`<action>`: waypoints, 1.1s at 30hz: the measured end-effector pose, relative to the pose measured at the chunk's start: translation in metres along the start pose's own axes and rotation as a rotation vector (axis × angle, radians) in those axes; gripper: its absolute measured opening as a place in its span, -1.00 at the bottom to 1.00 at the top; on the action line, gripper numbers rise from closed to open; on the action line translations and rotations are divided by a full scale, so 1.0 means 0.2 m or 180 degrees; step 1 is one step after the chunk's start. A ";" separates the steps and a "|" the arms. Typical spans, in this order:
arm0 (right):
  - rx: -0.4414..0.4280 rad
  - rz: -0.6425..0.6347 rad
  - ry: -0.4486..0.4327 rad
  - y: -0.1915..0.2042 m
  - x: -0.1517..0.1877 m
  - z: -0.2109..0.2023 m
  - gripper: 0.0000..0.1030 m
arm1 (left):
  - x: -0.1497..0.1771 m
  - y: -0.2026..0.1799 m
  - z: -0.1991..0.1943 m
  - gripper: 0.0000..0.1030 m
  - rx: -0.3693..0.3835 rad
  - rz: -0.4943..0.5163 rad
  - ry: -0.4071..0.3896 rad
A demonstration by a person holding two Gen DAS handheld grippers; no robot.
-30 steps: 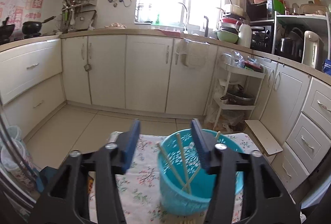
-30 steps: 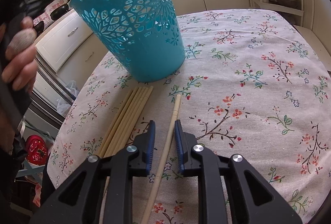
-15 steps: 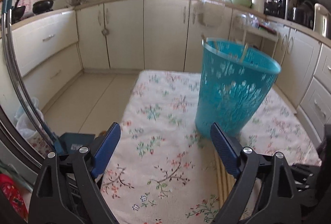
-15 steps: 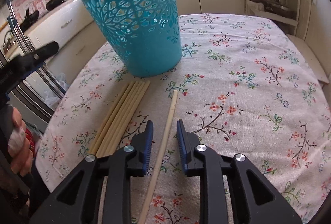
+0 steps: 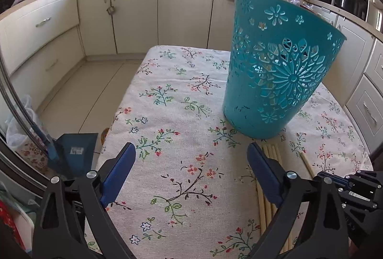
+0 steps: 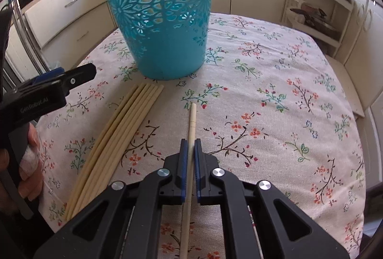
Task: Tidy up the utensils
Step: 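Lift the chopstick with the right gripper into the teal basket and open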
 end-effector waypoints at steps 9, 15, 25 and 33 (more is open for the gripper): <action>-0.0815 0.0918 -0.0306 -0.17 -0.03 -0.21 -0.88 | 0.01 -0.01 0.02 0.80 -0.0065 0.0040 0.0077; -0.1223 0.1206 -0.0758 -0.19 -0.21 -0.44 -0.88 | 0.01 -0.03 0.02 0.81 -0.0078 0.0066 0.0093; -0.1590 0.1080 -0.1453 -0.10 -0.70 -0.67 -0.88 | 0.01 -0.02 0.02 0.81 -0.0087 0.0053 0.0085; -0.1321 0.1125 -0.1963 -0.03 -1.07 -0.56 -0.88 | 0.01 -0.02 0.02 0.81 -0.0082 0.0053 0.0082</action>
Point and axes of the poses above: each gripper's, at about its wrist camera, not at the fingertips, and z roughly the way its jaws point, y to its left, x to its underside, the point moved 4 cm from there along z, roughly the way its jaws point, and after that the axes turned 7 degrees about -y, right-handed, at the moved point
